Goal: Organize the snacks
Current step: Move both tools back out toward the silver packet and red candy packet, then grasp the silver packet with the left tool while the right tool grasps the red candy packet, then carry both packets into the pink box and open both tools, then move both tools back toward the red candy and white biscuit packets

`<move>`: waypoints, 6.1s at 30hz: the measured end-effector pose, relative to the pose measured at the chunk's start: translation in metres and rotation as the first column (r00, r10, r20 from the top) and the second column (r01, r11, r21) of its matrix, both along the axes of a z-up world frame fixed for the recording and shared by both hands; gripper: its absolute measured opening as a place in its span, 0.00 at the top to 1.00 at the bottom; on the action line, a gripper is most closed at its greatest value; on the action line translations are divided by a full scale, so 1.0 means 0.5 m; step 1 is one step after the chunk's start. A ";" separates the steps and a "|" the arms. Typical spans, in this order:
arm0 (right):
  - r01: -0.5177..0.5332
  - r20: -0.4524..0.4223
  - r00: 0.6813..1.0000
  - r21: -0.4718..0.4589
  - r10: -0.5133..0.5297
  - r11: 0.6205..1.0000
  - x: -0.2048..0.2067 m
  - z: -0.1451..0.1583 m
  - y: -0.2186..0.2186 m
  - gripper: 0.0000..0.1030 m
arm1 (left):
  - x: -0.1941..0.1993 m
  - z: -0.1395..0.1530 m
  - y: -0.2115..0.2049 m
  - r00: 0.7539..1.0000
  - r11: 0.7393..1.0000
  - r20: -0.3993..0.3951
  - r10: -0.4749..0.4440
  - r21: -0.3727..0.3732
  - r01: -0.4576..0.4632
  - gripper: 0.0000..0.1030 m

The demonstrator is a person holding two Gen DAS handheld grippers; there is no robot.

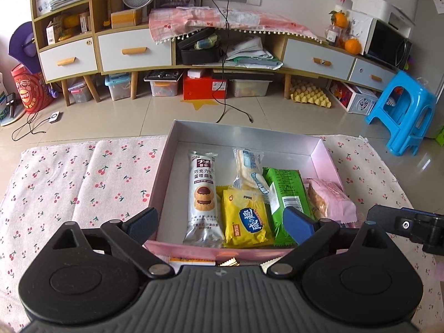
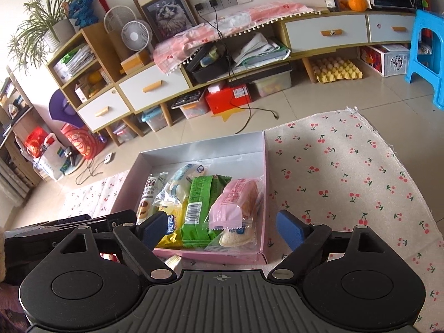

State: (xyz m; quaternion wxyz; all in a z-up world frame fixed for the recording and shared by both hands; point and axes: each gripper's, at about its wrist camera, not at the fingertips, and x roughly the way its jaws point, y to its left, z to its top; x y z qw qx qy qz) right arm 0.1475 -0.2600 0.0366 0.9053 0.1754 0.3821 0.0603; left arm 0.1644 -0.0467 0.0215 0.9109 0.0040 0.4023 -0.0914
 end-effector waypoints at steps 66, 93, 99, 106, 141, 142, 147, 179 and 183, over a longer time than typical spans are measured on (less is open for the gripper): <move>-0.234 -0.026 0.971 -0.322 0.238 0.917 -0.155 -0.212 -0.083 0.00 | -0.323 -0.168 -0.188 0.850 0.849 0.017 -0.526 0.080 0.523 0.00; -0.253 0.016 0.963 -0.279 0.268 0.926 -0.152 -0.188 -0.062 0.60 | -0.291 -0.142 -0.165 0.882 0.882 0.028 -0.471 0.015 0.471 0.75; -0.250 0.023 0.964 -0.251 0.264 0.935 -0.150 -0.177 -0.058 0.61 | -0.276 -0.128 -0.152 0.897 0.897 0.031 -0.442 -0.007 0.442 0.75; -0.235 0.042 0.968 -0.208 0.249 0.949 -0.143 -0.154 -0.054 0.64 | -0.245 -0.106 -0.126 0.920 0.920 0.043 -0.389 -0.032 0.391 0.75; -0.055 0.117 0.992 0.022 0.052 0.998 0.087 -0.047 0.042 0.64 | 0.032 -0.059 0.071 0.995 0.990 0.087 0.044 -0.134 -0.032 0.75; -0.045 0.113 0.993 0.023 0.042 0.999 0.092 -0.051 0.046 0.64 | 0.034 -0.062 0.072 0.996 0.991 0.083 0.045 -0.128 -0.034 0.75; -0.010 0.099 0.995 0.013 0.009 1.000 0.103 -0.067 0.049 0.64 | 0.037 -0.070 0.074 0.996 0.996 0.084 0.037 -0.079 -0.031 0.75; -0.087 0.122 0.988 -0.090 0.098 0.992 0.034 -0.012 0.058 0.08 | -0.003 -0.023 0.078 0.996 1.000 0.090 -0.006 -0.029 0.008 0.11; -0.095 0.116 0.987 -0.113 0.108 0.989 0.011 -0.007 0.063 0.06 | -0.024 -0.016 0.093 0.995 1.000 0.095 0.012 -0.016 -0.011 0.01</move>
